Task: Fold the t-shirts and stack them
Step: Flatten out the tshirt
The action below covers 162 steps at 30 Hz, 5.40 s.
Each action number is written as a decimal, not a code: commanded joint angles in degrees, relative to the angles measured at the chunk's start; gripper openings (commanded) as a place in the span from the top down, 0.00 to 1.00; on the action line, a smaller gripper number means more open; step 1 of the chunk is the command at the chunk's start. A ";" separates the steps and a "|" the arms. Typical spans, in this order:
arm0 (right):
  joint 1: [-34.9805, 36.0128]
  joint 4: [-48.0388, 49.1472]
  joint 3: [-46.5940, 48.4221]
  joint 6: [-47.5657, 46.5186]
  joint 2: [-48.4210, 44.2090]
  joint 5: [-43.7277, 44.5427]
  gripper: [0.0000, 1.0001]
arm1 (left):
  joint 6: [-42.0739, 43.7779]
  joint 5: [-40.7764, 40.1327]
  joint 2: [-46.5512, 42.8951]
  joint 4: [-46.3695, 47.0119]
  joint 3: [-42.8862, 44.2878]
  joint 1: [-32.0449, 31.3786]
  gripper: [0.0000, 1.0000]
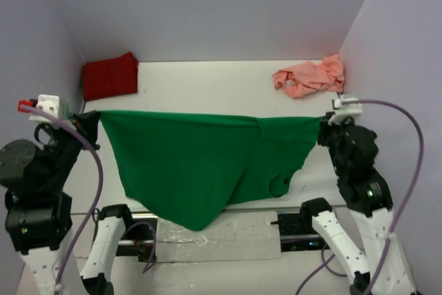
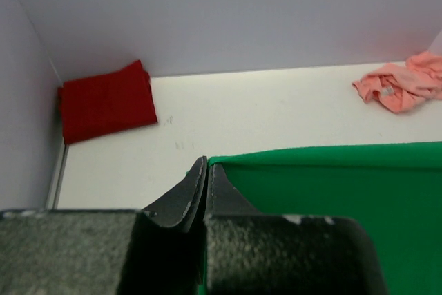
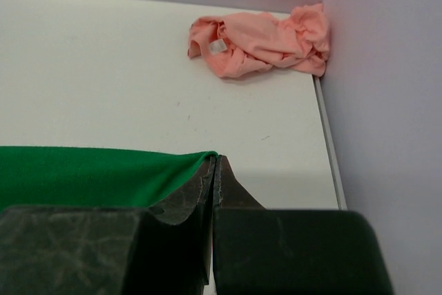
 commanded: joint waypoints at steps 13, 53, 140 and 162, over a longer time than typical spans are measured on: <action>-0.43 24.26 0.66 -3.73 31.57 2.64 1.00 | 6.07 -7.79 8.59 45.08 -28.17 0.02 1.00; 5.02 42.99 42.94 -7.43 86.79 15.03 1.00 | 7.12 -22.11 55.00 112.60 -43.38 -5.08 1.00; 16.18 12.40 42.42 -8.66 22.79 20.39 1.00 | -4.92 -5.77 6.40 28.92 11.21 16.19 1.00; 16.10 28.22 24.05 -8.66 42.73 19.34 1.00 | 0.19 -1.81 9.12 57.04 -30.28 15.58 1.00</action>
